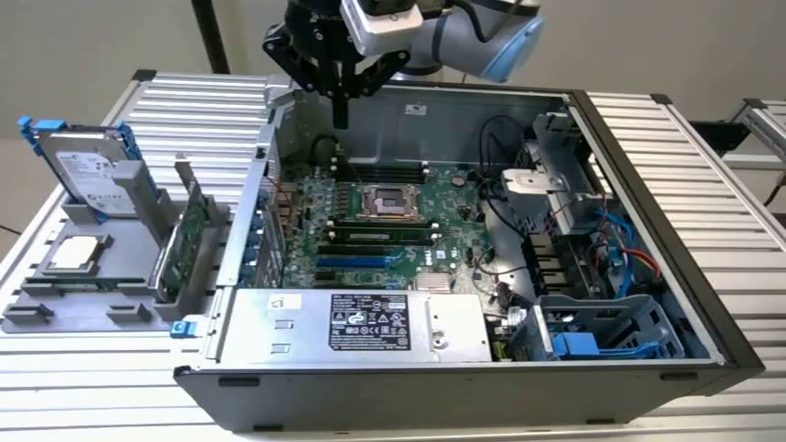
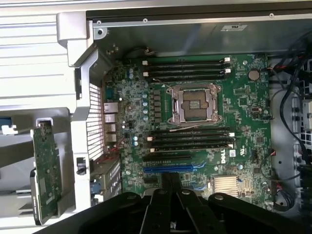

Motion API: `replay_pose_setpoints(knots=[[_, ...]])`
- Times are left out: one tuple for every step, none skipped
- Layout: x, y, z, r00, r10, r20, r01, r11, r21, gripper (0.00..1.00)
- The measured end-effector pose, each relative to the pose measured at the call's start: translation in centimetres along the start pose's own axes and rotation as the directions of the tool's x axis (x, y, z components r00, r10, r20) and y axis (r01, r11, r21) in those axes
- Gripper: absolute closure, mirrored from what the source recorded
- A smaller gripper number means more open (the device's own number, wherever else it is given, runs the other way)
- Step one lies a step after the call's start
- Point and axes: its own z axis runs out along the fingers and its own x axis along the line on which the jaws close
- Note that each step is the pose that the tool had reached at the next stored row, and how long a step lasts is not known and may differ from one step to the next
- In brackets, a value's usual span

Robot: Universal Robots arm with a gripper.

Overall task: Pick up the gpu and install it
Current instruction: 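Reach for the gpu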

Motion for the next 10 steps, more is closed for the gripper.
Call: replay_pose_setpoints(knots=[[0.21,-0.02,-0.01,1.0,0.0,-0.0001,0.0,1.0,0.0,1.0],[0.43,-0.03,-0.01,1.0,0.0,0.0,0.0,1.0,-0.0001,1.0],[0.65,-0.05,-0.01,1.0,0.0,0.0001,0.0,1.0,-0.0002,1.0],[0.85,-0.06,-0.02,1.0,0.0,0.0,0.0,1.0,-0.0001,1.0],[1.06,-0.08,-0.02,1.0,0.0,0.0,0.0,1.0,-0.0003,1.0],[1.27,-0.1,-0.03,1.0,0.0,0.0,0.0,1.0,-0.0004,1.0],[1.47,-0.11,-0.03,1.0,0.0,0.0,0.0,1.0,-0.0005,1.0],[1.67,-0.13,-0.04,1.0,0.0,0.0,0.0,1.0,-0.0005,1.0],[1.88,-0.14,-0.04,1.0,0.0,-0.0001,0.0,1.0,-0.0007,1.0],[2.08,-0.16,-0.04,1.0,0.0,0.0,0.0,1.0,-0.0008,1.0]])
